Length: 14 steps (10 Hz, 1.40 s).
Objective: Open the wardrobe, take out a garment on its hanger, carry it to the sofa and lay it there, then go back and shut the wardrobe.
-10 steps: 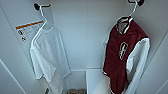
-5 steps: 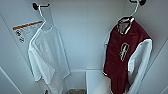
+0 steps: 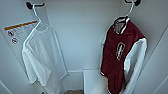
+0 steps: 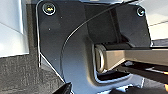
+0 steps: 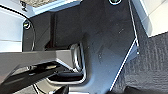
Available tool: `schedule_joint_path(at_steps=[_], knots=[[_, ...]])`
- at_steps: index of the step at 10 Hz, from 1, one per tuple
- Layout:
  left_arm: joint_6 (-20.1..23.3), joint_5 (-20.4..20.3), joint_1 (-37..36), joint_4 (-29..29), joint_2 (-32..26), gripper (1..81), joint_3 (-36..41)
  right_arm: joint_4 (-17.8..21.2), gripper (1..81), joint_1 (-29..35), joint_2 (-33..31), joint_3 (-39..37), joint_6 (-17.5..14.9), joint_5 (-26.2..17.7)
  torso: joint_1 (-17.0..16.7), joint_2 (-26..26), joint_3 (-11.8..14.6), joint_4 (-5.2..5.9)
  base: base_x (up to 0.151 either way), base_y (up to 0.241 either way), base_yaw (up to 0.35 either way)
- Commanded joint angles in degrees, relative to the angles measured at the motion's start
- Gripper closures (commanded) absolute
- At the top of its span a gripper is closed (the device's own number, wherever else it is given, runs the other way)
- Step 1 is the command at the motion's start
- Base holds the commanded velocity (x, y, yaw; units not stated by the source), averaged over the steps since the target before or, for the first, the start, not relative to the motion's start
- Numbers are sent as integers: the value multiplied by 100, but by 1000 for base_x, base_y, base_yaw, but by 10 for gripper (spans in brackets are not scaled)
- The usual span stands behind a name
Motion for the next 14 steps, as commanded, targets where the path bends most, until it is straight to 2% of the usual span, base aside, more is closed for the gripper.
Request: schedule_joint_path(at_steps=[1,2,3,4,5,6,9,12,14], knots=[[86,387,-248,147,32,10,-142,-62,10,103,0,66,-21,-291,0,0,0,-494,0,0,0],[114,387,-265,235,41,10,-142,-62,10,103,0,75,-21,-291,0,0,0,-681,0,0,0],[114,369,-344,227,14,10,-125,-62,10,103,0,75,-12,-291,0,0,0,-754,0,0,0],[122,369,-467,253,-12,10,-98,-53,10,103,0,75,-12,-273,0,0,0,-564,0,0,0],[114,430,-651,271,-38,10,-81,-53,10,103,9,75,-12,-273,0,0,0,-695,0,0,0],[114,606,-854,297,-47,10,-63,-53,10,103,27,75,-12,-264,0,0,0,-747,0,0,0],[114,853,-1407,297,-161,10,252,-61,10,112,71,75,-12,-212,0,0,0,-743,0,0,0],[61,888,-1838,244,-924,10,1577,-53,10,156,71,75,-12,-220,2,0,0,-745,0,0,0],[26,931,-2190,200,-1277,10,2134,-62,10,200,88,75,-12,-256,2,0,0,-745,0,0,0]])
